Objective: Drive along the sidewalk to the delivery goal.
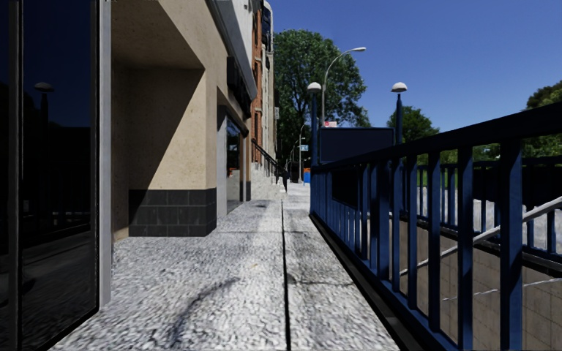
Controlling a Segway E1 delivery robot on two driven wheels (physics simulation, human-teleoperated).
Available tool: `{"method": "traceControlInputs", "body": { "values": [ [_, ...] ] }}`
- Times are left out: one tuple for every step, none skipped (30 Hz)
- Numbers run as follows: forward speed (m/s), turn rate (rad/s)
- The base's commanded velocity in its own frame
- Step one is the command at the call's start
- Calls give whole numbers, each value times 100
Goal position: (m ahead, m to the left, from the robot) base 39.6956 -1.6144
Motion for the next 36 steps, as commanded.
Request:
{"method": "traceControlInputs", "body": {
  "values": [
    [200, 0],
    [200, 0],
    [200, 0],
    [200, 0],
    [200, 0],
    [200, 0],
    [200, 0],
    [200, 0],
    [200, 0],
    [200, 0],
    [200, 0],
    [200, 3],
    [200, 5],
    [200, 11],
    [200, 11],
    [200, 19],
    [200, 23],
    [200, 23],
    [200, 24],
    [200, 21],
    [200, 4],
    [200, 4],
    [200, 0],
    [200, 0],
    [200, 0],
    [200, 0],
    [200, 0],
    [200, 0],
    [200, 0],
    [200, 0],
    [200, 0],
    [200, 0],
    [200, 0],
    [200, 0],
    [200, 0],
    [200, 0]
  ]
}}
